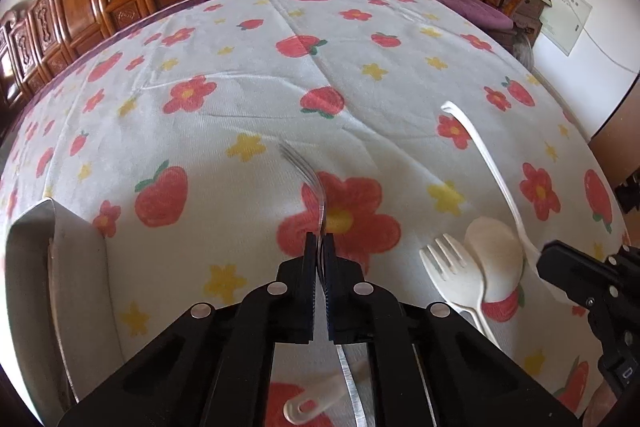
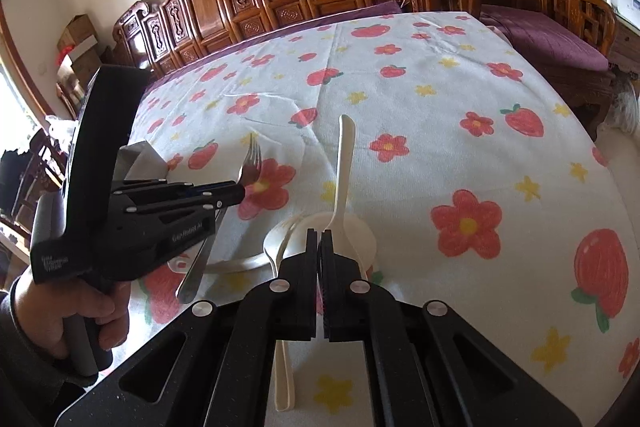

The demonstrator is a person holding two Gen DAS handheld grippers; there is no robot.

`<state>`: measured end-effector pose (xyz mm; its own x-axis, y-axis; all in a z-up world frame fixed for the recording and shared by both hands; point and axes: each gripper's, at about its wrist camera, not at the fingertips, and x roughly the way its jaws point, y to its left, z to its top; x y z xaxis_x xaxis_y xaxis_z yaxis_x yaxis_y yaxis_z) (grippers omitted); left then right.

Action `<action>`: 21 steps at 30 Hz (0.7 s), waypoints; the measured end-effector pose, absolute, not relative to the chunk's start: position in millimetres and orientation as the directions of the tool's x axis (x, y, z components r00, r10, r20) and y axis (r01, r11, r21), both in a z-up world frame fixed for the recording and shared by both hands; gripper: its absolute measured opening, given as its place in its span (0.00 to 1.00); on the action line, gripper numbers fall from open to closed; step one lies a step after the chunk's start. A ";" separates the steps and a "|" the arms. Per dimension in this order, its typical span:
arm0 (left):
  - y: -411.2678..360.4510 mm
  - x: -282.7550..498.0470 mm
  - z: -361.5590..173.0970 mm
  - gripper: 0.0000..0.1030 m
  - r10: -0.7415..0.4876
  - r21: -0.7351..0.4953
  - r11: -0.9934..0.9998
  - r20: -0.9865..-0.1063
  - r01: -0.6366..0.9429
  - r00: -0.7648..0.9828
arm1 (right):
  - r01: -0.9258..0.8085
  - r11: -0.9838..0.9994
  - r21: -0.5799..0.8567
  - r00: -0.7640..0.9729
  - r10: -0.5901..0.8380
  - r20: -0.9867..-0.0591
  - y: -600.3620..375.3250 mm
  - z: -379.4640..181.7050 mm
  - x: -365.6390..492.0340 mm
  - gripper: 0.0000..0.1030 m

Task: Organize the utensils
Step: 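Grasp a metal fork with the left gripper while the right grasps a white plastic spoon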

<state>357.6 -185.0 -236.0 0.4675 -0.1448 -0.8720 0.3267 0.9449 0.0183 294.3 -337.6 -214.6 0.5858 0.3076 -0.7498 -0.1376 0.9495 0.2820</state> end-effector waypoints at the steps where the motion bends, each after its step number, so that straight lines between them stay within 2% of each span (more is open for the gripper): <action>1: -186.3 353.2 -233.3 0.02 -0.139 0.036 0.941 -0.866 0.336 0.480 | -0.144 0.948 0.283 0.587 0.312 -0.747 -335.5 -213.4 293.5 0.03; 21: -140.9 312.7 -163.5 0.02 -0.147 0.072 0.940 -0.798 0.334 0.585 | -0.240 0.935 0.262 0.579 0.355 -0.734 -296.1 -200.9 286.6 0.03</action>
<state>312.7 -140.9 -163.5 0.5848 -0.1470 -0.7977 0.3339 0.9399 0.0716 286.6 -296.1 -200.9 0.5786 0.3546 -0.7345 -0.2396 0.9347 0.2624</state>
